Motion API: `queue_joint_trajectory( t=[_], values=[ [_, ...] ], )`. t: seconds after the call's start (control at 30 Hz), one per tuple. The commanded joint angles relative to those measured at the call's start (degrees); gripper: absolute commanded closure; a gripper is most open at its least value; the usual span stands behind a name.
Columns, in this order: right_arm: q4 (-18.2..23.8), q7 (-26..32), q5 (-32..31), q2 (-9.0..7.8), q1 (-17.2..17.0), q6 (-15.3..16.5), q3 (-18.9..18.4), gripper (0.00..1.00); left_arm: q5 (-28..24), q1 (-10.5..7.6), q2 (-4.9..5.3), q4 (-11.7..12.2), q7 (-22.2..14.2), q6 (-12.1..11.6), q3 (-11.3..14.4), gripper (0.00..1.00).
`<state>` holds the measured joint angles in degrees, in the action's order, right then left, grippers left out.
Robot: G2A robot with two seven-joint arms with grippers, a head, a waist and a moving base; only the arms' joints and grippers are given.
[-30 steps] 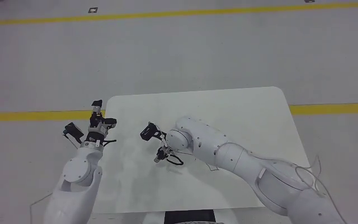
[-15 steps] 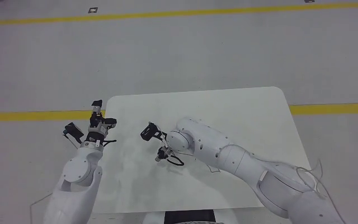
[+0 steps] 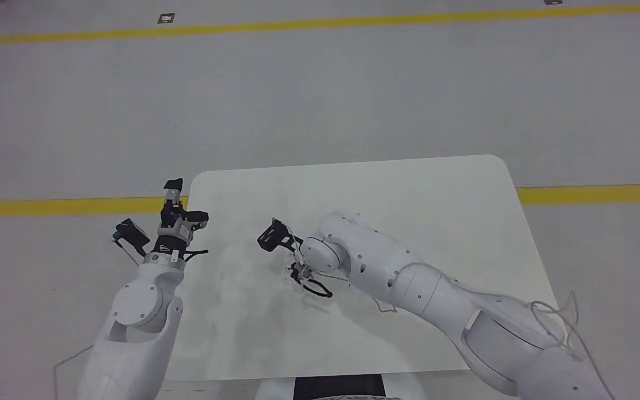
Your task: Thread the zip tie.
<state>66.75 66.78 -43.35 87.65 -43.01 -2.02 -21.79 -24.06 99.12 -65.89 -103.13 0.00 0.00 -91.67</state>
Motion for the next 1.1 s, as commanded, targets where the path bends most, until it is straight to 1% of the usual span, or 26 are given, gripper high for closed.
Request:
queue_joint_trajectory(
  t=[0.0,0.03,0.1,0.17,0.33,0.43,0.53,0.63,0.9,1.07],
  values=[
    [-0.5,-0.1,-0.2,0.17,-0.2,0.2,0.0,0.75,0.0,0.0,0.0,0.0,0.0,0.0,0.0,0.0],
    [-0.7,-0.2,-0.3,0.26,-0.2,0.3,-0.1,0.77,0.0,0.0,0.0,0.0,0.0,0.0,0.0,0.0],
    [-1.3,-0.3,-0.4,0.49,-0.3,0.5,-0.1,0.76,0.0,0.0,0.0,0.0,0.0,0.0,0.0,0.0],
    [-1.8,-0.5,-0.6,0.73,-0.4,0.6,-0.1,0.79,0.0,0.0,0.0,0.0,0.0,0.0,0.0,0.0],
    [-3.6,-0.8,-1.0,1.45,-0.5,0.6,-0.1,0.83,0.0,0.0,0.0,0.0,0.0,0.0,0.0,0.0],
    [-4.5,-1.2,-1.1,1.87,-0.5,0.8,-0.2,0.89,0.0,0.0,0.0,0.0,0.0,0.0,0.0,0.0],
    [-5.4,-1.6,-1.3,2.27,-0.6,0.9,-0.3,0.91,0.0,0.0,0.0,0.0,0.0,0.0,0.0,0.0],
    [-6.3,-1.9,-1.4,2.63,-0.7,0.7,-0.4,0.96,0.0,0.0,0.0,0.0,0.0,0.0,0.0,0.0],
    [-8.4,-2.7,-2.0,3.66,-0.9,0.7,-0.6,0.93,0.0,0.0,0.0,0.0,0.0,0.0,0.0,0.0],
    [-9.6,-3.0,-2.2,4.23,-0.9,1.0,-0.7,0.85,0.0,0.0,0.0,0.0,0.0,0.0,0.0,0.0]
  ],
)
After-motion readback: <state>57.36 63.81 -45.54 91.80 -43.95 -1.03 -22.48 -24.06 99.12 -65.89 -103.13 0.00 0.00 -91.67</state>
